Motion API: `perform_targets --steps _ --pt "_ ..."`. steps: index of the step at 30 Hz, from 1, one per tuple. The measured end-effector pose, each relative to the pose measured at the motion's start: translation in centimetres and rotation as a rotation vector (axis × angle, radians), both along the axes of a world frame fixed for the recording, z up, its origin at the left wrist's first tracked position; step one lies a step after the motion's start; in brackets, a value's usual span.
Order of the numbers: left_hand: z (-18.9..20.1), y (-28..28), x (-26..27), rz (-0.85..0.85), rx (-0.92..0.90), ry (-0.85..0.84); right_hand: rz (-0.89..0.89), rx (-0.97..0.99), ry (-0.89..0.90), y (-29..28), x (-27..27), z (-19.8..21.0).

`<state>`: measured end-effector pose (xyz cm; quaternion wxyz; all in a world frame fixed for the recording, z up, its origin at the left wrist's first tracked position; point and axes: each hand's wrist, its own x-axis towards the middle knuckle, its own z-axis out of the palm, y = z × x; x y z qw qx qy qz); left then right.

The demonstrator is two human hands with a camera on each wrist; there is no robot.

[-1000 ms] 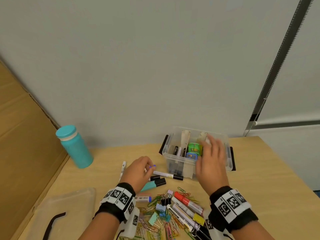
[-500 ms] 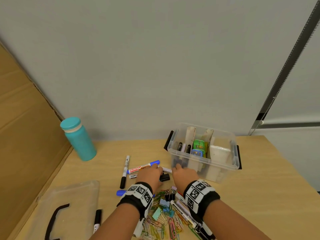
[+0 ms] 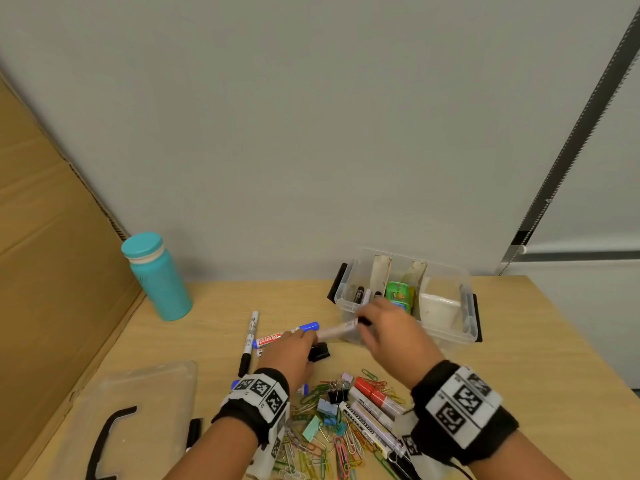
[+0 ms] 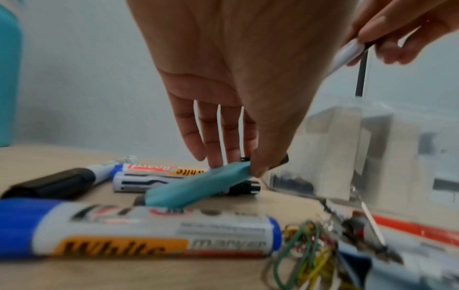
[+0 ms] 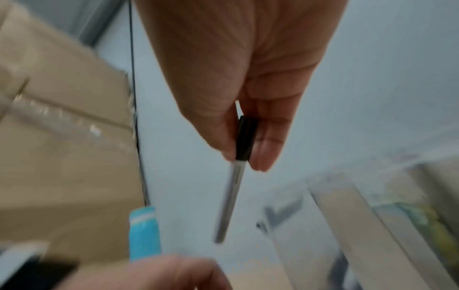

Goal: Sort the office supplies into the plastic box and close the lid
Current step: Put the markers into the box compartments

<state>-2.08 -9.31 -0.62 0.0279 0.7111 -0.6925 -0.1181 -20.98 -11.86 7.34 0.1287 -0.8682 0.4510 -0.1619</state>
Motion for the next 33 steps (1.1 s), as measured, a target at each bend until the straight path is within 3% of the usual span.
perform_targets --steps 3,5,7,11,15,18,22,24,28,30,33 --pt "0.8 1.3 1.2 0.009 -0.086 0.117 -0.08 -0.181 -0.288 -0.8 -1.7 2.8" --pt "1.6 2.1 1.9 0.015 -0.153 0.143 -0.147 -0.28 -0.324 -1.9 -2.0 3.6" --pt "2.2 2.8 2.2 0.027 -0.205 0.177 -0.211 -0.275 -0.23 -3.2 -1.6 3.5" --pt "3.3 4.0 2.8 0.023 -0.248 0.201 -0.312 -0.068 0.112 -5.7 1.3 2.3" --pt "3.6 4.7 3.0 0.008 -0.266 0.199 -0.301 0.081 0.314 -7.0 3.8 1.3" --pt "3.5 5.3 3.5 0.035 -0.29 0.233 -0.258 0.128 0.251 -6.8 3.9 0.4" --pt "3.9 5.7 4.0 0.068 -0.351 0.308 -0.312 -0.137 0.011 -5.5 -0.6 -0.5" --pt "4.7 5.5 3.9 0.073 -0.415 0.374 -0.417 -0.168 0.032 -4.9 -3.5 -1.4" --pt "7.5 4.1 2.1 0.104 -0.574 0.531 -0.627 -0.01 0.145 -4.4 -6.9 -4.2" --pt "8.7 2.7 0.1 0.079 -0.581 0.516 -0.644 0.01 0.129 -4.4 -7.4 -5.4" --pt "9.2 -0.3 -3.0 -0.035 -0.521 0.361 -0.664 -0.041 0.102 -4.5 -7.3 -6.3"
